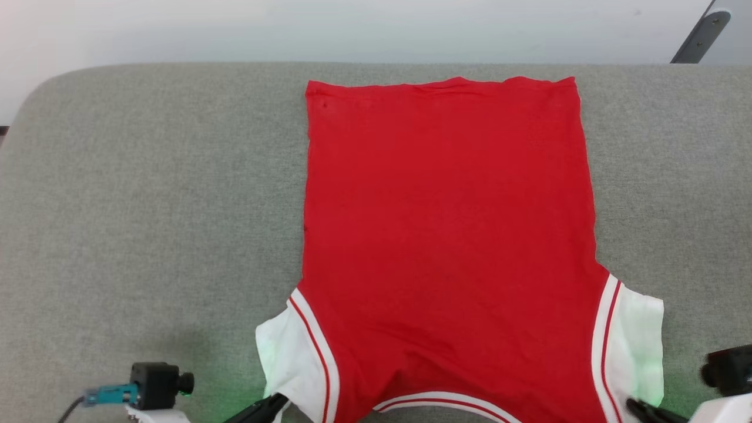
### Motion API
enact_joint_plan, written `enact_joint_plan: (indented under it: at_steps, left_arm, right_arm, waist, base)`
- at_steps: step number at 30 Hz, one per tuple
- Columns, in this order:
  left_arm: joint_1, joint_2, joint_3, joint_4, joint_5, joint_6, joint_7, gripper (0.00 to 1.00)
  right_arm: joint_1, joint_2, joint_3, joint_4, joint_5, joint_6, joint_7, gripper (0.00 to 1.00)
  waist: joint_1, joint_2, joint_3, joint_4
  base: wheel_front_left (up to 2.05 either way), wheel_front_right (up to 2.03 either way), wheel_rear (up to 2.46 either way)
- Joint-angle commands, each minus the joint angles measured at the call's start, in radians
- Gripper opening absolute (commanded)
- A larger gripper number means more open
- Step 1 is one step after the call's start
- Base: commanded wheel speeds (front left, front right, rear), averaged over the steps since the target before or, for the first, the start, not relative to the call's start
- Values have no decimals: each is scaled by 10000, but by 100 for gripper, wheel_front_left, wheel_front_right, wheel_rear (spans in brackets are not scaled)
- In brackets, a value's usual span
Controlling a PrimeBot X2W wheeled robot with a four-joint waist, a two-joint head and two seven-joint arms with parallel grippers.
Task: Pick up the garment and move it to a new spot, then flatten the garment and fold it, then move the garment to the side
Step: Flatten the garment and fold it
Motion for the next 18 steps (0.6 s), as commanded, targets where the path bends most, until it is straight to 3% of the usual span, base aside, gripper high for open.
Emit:
enact_joint_plan:
  at_steps: [1,9,16,17,18]
  left_arm:
    - [-106,-257,-57,365,22,10,-17,0]
    - [-202,-1156,-305,2223,224,10,-210,0]
    - [-224,-1612,-466,2898,295,12,-290,0]
    - [-211,-1627,-455,2936,273,12,-308,0]
    - [-194,-1638,-453,2964,275,12,-325,0]
  right_arm:
    - [-178,-108,250,331,-178,-12,-192,0]
    - [-717,-478,1546,1973,-1036,-13,-1288,0]
    - [-1241,-655,2427,2844,-1258,-13,-1931,0]
    - [-1343,-690,2455,2853,-1282,-13,-2055,10]
    - [-1426,-768,2468,2825,-1361,-15,-2194,44]
  waist:
    - [0,0,-13,13]
    - [0,0,76,-17]
    - [0,0,113,-186]
    - [0,0,103,-218]
    - [0,0,91,-247]
  base:
    - [0,0,0]
    - [0,0,0]
    - [0,0,0]
    - [0,0,0]
    - [0,0,0]
